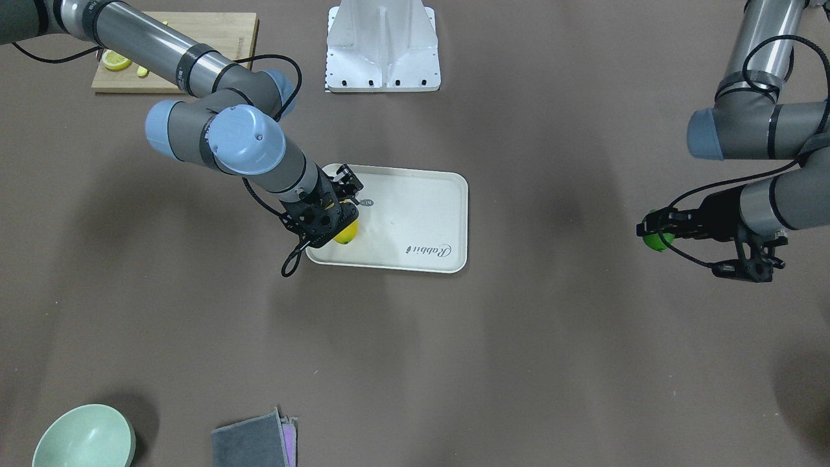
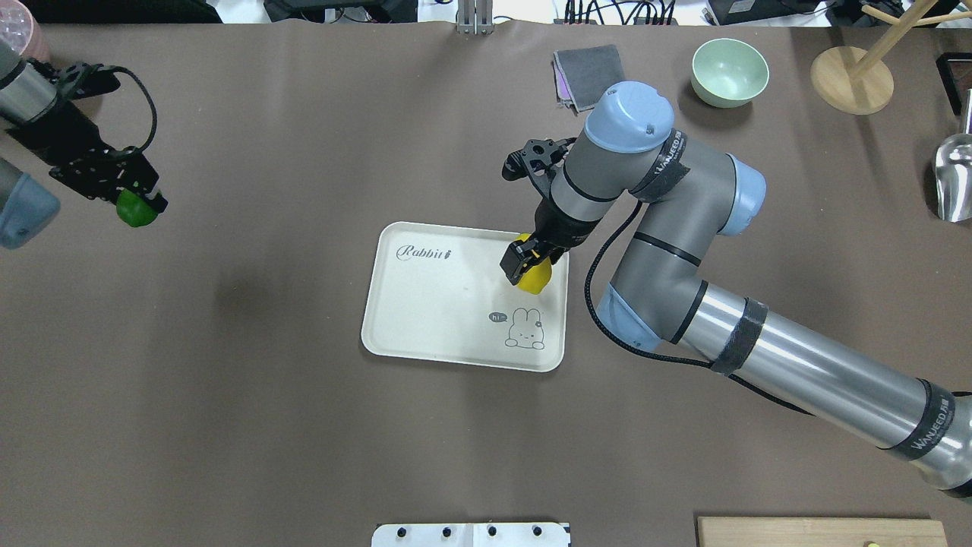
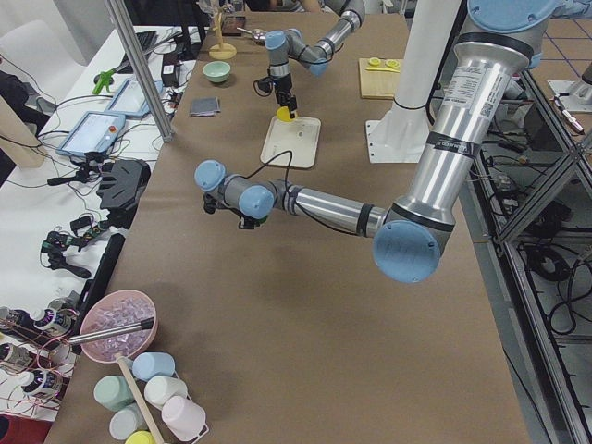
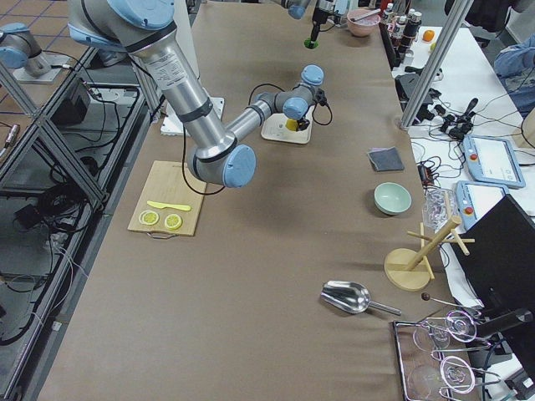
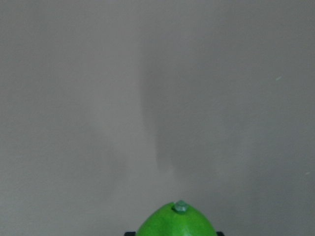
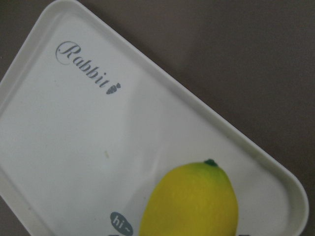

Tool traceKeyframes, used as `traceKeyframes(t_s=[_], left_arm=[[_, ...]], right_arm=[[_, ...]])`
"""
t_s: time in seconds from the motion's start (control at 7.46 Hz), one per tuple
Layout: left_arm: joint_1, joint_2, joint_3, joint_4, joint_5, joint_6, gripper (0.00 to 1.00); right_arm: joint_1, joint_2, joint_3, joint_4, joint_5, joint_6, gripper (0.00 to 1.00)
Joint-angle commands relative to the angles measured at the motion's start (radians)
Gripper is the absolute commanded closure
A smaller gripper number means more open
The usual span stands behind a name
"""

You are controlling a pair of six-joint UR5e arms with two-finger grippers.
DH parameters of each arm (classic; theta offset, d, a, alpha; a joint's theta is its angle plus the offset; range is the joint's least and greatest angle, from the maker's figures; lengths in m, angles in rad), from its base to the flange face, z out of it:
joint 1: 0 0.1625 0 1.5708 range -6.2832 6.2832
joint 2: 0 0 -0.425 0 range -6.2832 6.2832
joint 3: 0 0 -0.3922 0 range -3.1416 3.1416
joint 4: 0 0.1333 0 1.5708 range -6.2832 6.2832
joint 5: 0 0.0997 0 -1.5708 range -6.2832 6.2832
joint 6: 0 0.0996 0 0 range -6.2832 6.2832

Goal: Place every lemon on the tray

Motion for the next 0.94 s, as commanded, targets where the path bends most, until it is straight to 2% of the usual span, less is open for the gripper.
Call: traceKeyframes(t_s=[0.0, 0.13, 0.4, 0.54, 0.67, 0.8], left_arm=[[0.031, -0.101, -0.014, 0.006, -0.004, -0.245, 1.00], [0.095, -0.126, -0.029, -0.025, -0.004, -0.319, 1.00], [0.183, -0.146, -0.023, -0.190, 0.006, -0.546, 1.00], [0.218, -0.161, -0.019, -0.232, 0.009, -0.617, 1.00], [0.241, -0.204, 0.013, -0.238, 0.019, -0.649, 1.00], [0.249, -0.293, 0.095, -0.248, 0.040, -0.675, 1.00]], right_arm=[[0.074, -0.001, 0.009, -0.002, 0.046, -0.003, 0.00], [0.099, -0.010, 0.016, -0.004, 0.066, -0.003, 0.00], [0.174, -0.052, 0.026, -0.010, 0.118, -0.003, 0.00], [0.200, -0.133, 0.061, -0.012, 0.130, -0.001, 0.00], [0.226, -0.221, 0.101, -0.013, 0.137, -0.003, 0.00], [0.233, -0.252, 0.138, -0.013, 0.147, -0.009, 0.00]])
